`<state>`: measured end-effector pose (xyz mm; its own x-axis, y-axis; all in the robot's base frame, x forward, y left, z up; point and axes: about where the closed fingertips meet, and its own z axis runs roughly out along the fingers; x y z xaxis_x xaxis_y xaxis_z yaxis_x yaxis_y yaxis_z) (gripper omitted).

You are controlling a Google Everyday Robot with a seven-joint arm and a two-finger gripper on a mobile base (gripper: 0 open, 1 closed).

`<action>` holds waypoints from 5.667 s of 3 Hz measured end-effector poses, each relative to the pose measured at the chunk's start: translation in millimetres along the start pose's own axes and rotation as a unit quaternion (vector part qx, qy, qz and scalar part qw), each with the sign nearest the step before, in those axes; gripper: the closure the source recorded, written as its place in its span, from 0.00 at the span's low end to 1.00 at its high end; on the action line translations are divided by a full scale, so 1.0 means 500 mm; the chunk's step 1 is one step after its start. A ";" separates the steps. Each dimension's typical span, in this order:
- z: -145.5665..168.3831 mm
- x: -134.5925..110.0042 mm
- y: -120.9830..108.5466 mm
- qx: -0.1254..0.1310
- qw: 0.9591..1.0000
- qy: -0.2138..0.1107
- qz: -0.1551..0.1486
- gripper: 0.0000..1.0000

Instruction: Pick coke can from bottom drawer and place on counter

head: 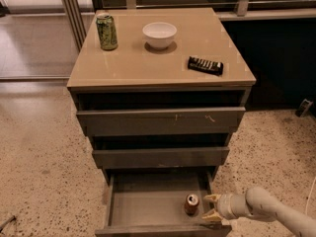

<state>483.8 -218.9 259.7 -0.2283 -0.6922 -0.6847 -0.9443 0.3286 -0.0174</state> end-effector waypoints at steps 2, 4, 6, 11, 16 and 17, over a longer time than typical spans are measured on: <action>0.063 0.028 -0.029 0.004 1.000 -0.015 0.000 0.20; 0.136 0.049 -0.069 0.012 1.000 -0.022 0.008 0.21; 0.201 0.050 -0.085 0.003 0.999 -0.038 0.011 0.39; 0.043 -0.201 -0.063 -0.087 0.990 -0.089 -0.058 1.00; -0.246 -0.513 -0.099 -0.064 0.991 -0.070 -0.091 1.00; -0.354 -0.639 -0.090 -0.052 0.993 -0.067 -0.084 1.00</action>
Offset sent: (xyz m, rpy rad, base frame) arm 0.0307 0.0030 -0.0499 0.0361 -0.0265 -0.0210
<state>557.1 -126.1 608.0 -0.0375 -0.6374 -0.7696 -0.9875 0.1417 -0.0693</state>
